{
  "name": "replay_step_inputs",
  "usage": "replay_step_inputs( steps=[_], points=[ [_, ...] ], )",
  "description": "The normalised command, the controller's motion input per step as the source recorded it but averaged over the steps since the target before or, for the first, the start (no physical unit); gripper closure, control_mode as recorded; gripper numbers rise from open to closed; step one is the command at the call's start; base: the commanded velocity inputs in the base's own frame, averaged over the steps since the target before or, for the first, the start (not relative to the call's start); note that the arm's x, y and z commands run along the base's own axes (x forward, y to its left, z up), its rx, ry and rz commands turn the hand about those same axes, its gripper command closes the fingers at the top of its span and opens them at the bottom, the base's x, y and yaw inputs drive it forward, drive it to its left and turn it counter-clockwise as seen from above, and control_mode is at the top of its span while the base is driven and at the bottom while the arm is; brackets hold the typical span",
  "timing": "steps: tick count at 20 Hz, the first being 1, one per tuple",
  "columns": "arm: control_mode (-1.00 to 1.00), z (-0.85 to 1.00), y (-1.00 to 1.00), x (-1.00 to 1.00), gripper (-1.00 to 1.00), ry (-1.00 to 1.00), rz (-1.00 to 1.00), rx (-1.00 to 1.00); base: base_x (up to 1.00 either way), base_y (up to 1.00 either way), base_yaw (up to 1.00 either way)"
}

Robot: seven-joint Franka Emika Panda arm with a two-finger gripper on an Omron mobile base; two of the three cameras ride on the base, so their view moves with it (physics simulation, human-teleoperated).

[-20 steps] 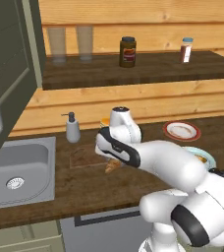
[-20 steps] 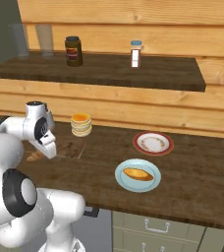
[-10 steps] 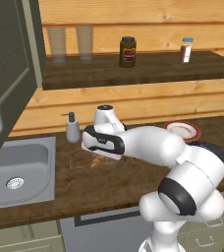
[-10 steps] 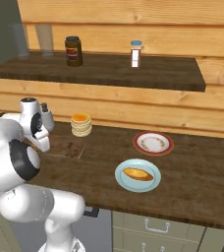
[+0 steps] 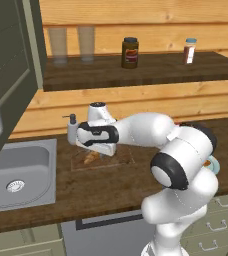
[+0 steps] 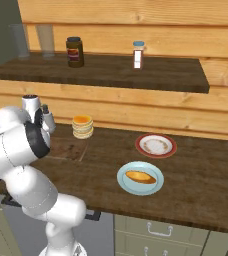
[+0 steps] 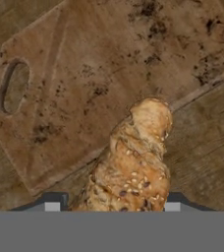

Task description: From the different types of pastries on the counter, select a croissant and place it on the cutting board. Then retrieve a jar of jam from the cabinet and place it alongside the croissant on the cutting board.

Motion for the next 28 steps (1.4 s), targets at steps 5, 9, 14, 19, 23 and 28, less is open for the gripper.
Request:
replay_step_inputs(
  steps=[5,9,14,19,23,28],
  points=[
    [-1.0,-0.23,0.01,0.39,1.0,0.0,0.0,0.0,0.0,0.0,0.0],
    [-1.0,-0.34,0.04,0.31,1.0,0.0,0.0,0.0,0.0,0.0,0.0],
    [-1.0,-0.35,0.05,0.24,1.0,0.0,0.0,0.0,0.0,0.0,0.0],
    [-1.0,-0.31,0.02,0.13,-1.0,-0.01,0.0,0.0,0.0,0.0,0.0],
    [-1.0,-0.15,0.0,0.0,-1.0,-0.11,0.0,0.0,0.0,0.0,0.0],
    [-1.0,0.0,0.0,0.0,-1.0,-0.15,0.0,0.0,0.0,0.0,0.0]
  ],
)
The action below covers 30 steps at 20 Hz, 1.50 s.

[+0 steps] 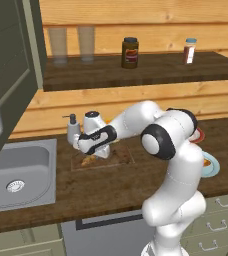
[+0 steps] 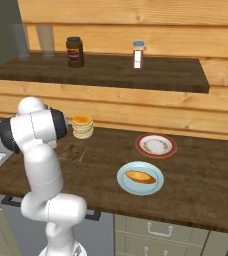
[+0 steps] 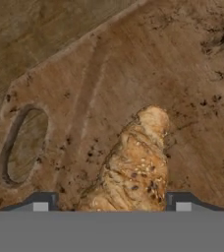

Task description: From the different types of pastries on the counter, select a croissant and place it on the cutting board. Then retrieve a jar of jam from the cabinet and place it alongside the croissant on the cutting board.

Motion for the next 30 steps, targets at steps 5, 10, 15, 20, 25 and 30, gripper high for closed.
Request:
replay_step_inputs(
  steps=[5,10,15,20,25,30],
  points=[
    [-1.0,0.13,-0.02,-0.1,-1.0,-0.12,0.0,0.0,0.0,0.0,0.0],
    [-1.0,0.48,-0.2,-0.49,-1.0,-0.02,0.0,0.0,0.0,0.0,0.0],
    [-1.0,0.51,-0.56,-0.44,-1.0,0.0,0.0,0.0,0.0,0.0,0.0],
    [-1.0,0.42,-0.84,-0.37,-1.0,0.0,0.0,0.0,0.0,0.0,0.0],
    [-1.0,0.15,-0.93,-0.5,-1.0,0.0,0.0,0.0,0.0,0.0,0.0],
    [-1.0,0.24,-0.74,-0.63,-1.0,0.0,0.0,0.0,0.0,0.0,0.0]
  ],
)
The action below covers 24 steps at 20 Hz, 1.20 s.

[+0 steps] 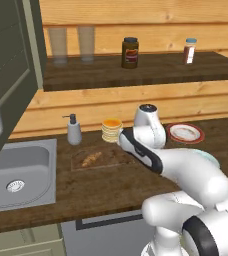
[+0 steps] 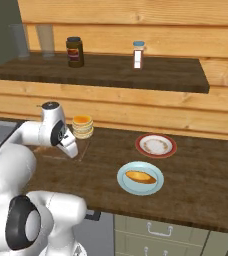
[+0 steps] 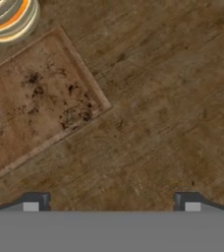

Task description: From the different types of pastries on the counter, select a croissant and place it on the cutting board. Then retrieve a jar of jam from the cabinet and place it alongside the croissant on the cutting board.

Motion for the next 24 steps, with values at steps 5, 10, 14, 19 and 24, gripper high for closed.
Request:
replay_step_inputs(
  steps=[5,10,14,19,24],
  points=[
    [-1.0,0.32,-0.46,-0.63,-1.0,0.0,0.0,0.0,0.0,0.0,0.0],
    [-1.0,0.33,-0.48,-0.57,-1.0,0.0,0.0,0.0,0.0,0.0,0.0],
    [-1.0,0.35,-0.47,-0.76,-1.0,0.0,0.0,0.0,0.0,0.0,0.0],
    [-1.0,0.12,-0.39,-0.98,-1.0,-0.16,0.0,0.0,0.0,0.0,0.0],
    [1.0,0.0,0.0,-0.6,-1.0,-0.16,0.0,0.0,-0.4,0.06,0.0]
  ],
)
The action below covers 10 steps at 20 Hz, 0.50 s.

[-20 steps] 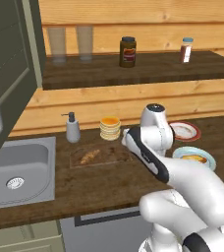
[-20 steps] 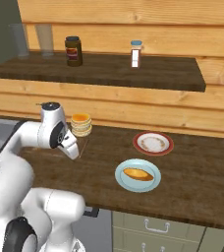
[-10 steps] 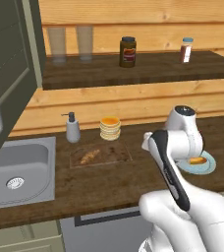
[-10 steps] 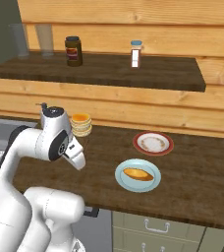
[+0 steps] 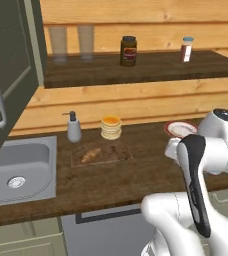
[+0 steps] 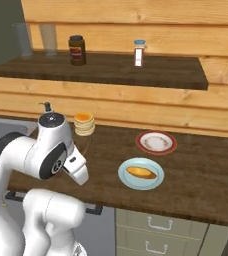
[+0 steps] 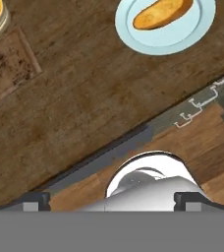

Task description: From the different types of pastries on the counter, select a croissant and place it on the cutting board. Then retrieve a jar of jam from the cabinet and place it alongside the croissant on the cutting board.

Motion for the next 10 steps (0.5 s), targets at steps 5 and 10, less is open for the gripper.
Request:
replay_step_inputs(
  steps=[5,10],
  points=[
    [1.0,0.0,0.0,0.0,-1.0,0.0,0.0,0.0,-1.0,0.54,0.02],
    [1.0,0.0,0.0,0.0,-1.0,0.0,0.0,0.0,-1.0,0.88,0.05]
  ],
)
